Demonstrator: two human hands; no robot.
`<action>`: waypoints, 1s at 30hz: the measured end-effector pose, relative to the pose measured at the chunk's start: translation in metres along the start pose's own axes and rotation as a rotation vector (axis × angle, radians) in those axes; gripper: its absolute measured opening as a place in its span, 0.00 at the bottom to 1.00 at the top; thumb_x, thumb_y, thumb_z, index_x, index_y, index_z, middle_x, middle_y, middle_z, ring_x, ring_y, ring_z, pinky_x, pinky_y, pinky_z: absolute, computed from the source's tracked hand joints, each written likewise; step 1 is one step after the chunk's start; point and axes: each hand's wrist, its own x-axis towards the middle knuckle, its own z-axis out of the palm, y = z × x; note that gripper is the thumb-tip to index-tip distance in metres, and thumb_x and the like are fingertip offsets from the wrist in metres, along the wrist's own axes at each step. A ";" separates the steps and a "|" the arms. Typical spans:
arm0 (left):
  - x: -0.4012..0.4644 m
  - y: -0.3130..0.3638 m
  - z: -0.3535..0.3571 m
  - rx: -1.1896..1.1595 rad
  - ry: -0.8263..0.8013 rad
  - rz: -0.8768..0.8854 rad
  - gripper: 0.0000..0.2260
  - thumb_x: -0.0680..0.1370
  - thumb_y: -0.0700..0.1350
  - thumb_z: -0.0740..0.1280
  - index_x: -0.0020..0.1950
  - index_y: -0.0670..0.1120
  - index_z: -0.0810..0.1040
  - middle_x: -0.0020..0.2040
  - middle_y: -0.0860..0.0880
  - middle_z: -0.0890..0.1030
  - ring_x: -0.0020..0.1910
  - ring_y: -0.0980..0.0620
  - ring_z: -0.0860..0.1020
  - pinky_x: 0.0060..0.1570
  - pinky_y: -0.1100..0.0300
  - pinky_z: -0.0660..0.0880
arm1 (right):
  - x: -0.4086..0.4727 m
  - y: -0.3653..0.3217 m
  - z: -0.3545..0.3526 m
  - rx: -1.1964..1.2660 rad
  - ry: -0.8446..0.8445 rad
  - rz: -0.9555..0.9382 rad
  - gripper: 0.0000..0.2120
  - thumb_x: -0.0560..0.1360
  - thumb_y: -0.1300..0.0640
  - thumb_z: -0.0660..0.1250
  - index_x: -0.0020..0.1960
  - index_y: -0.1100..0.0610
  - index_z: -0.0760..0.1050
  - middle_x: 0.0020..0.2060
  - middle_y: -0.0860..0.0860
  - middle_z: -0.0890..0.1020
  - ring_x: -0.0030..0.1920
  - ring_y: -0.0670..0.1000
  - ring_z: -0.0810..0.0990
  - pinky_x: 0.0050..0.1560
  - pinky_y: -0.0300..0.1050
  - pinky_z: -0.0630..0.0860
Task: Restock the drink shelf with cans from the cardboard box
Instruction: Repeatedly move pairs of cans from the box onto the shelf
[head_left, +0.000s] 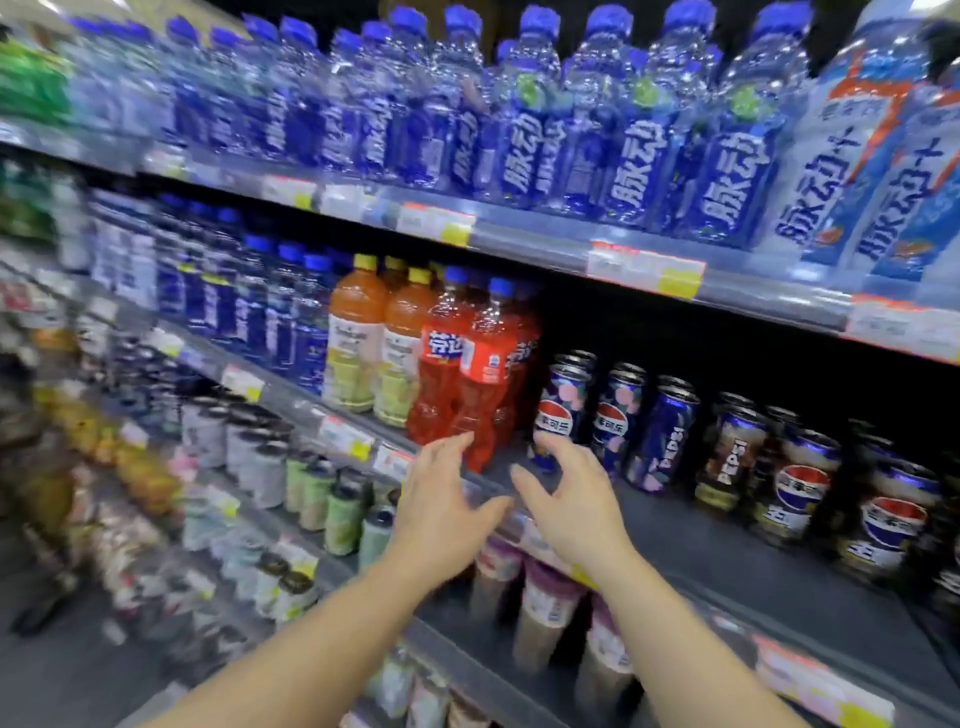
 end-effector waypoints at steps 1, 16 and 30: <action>-0.001 -0.019 -0.028 0.033 0.025 -0.035 0.34 0.71 0.54 0.73 0.73 0.48 0.64 0.67 0.50 0.69 0.69 0.51 0.65 0.68 0.58 0.61 | 0.006 -0.026 0.024 0.020 -0.020 -0.035 0.25 0.76 0.47 0.67 0.71 0.52 0.69 0.67 0.51 0.74 0.69 0.52 0.69 0.70 0.46 0.64; -0.100 -0.277 -0.504 0.520 0.337 -0.504 0.32 0.72 0.59 0.70 0.72 0.49 0.67 0.68 0.49 0.72 0.69 0.49 0.67 0.68 0.54 0.66 | -0.052 -0.445 0.394 0.267 -0.555 -0.397 0.29 0.75 0.41 0.64 0.73 0.50 0.66 0.67 0.51 0.73 0.68 0.53 0.71 0.67 0.50 0.69; -0.057 -0.517 -0.724 0.810 0.318 -0.849 0.30 0.75 0.60 0.64 0.74 0.52 0.61 0.74 0.49 0.63 0.73 0.47 0.60 0.71 0.55 0.58 | 0.019 -0.671 0.687 0.151 -0.750 -0.640 0.25 0.78 0.43 0.62 0.72 0.49 0.66 0.68 0.50 0.71 0.68 0.54 0.68 0.68 0.51 0.68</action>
